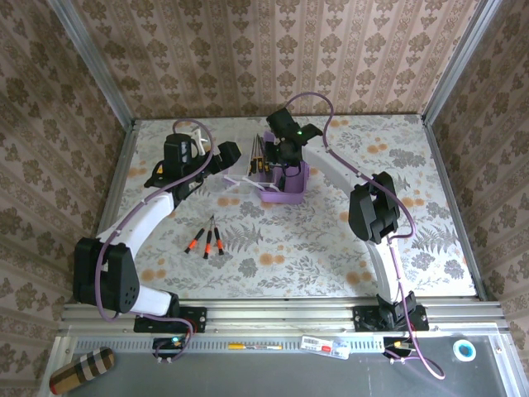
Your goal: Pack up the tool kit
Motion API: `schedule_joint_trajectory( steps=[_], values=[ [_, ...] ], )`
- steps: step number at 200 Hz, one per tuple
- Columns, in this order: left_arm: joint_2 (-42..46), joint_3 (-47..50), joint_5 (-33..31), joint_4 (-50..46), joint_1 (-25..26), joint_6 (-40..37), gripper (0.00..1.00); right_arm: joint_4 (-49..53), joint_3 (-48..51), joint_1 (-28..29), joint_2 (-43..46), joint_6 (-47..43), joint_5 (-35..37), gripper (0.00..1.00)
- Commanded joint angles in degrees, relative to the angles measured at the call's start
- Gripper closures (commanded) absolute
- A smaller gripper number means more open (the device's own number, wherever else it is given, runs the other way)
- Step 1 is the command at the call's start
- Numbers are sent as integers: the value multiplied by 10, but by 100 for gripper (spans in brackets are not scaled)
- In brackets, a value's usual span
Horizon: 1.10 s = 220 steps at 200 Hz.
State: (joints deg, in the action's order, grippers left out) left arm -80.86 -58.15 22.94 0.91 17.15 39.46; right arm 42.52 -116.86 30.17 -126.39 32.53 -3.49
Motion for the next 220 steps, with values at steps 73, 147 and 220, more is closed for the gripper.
schedule_joint_trajectory(
  steps=[73, 147, 220],
  values=[
    [6, 5, 12, 23, -5, 12, 0, -30, 15, 0, 1, 8, 35, 77],
    [5, 5, 15, 27, -6, 14, 0, -13, 14, 1, -8, 10, 31, 67],
    [5, -11, -14, -20, -24, -16, 0, -55, 96, 0, 87, 5, 32, 64]
  ],
)
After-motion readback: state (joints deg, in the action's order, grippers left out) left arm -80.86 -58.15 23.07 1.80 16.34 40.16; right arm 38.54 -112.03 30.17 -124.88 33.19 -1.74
